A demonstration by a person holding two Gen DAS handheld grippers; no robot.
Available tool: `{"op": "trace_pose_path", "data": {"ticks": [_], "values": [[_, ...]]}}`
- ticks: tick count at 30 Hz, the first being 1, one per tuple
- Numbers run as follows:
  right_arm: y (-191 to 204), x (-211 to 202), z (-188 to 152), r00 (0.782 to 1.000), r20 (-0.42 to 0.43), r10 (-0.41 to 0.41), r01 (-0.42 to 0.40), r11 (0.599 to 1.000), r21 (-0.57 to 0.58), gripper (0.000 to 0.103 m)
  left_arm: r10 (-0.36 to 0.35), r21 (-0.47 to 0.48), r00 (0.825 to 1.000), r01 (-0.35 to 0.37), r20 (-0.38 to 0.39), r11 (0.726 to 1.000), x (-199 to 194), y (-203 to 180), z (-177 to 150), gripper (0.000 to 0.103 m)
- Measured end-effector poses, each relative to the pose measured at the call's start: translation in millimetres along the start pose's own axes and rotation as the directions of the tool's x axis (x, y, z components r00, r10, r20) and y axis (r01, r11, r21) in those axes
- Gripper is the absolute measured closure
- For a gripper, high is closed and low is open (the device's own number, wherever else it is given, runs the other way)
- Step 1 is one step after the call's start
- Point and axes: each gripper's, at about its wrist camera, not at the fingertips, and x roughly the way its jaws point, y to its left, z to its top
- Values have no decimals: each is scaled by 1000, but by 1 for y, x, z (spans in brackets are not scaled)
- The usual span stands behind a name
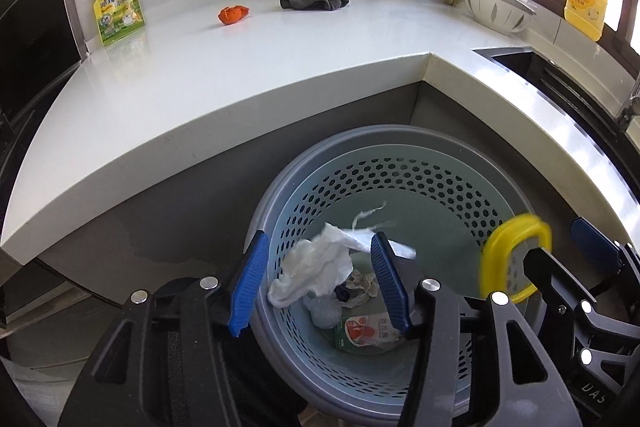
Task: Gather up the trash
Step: 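Carry the yellow lid and white cloth over the grey bin and open both tools, then move both open tools back toward the orange peel and grey cloth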
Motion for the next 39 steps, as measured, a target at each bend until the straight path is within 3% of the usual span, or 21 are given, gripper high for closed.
{"op": "trace_pose_path", "data": {"ticks": [12,19,23,27,33,39], "values": [[-1,-4,0,1000,2,8,-8,1000,14,25,7,-7,1000,-7,6,1000,-6,2,-2,42],[-2,-5,-1,1000,3,13,-13,1000,24,25,16,-22,1000,-16,22,1000,-11,6,-2,29],[-1,-6,0,1000,5,23,-23,999,28,25,22,-36,999,-20,44,999,-16,10,-2,15],[1,-8,1,1000,11,25,-25,999,27,21,28,-57,996,-23,80,998,-24,16,1,8],[9,-6,10,1000,27,12,-12,1000,14,20,38,-82,992,-29,118,996,-33,28,9,7],[16,-9,42,992,122,-46,45,999,8,17,64,-128,983,-42,173,991,-47,47,27,6]]}}
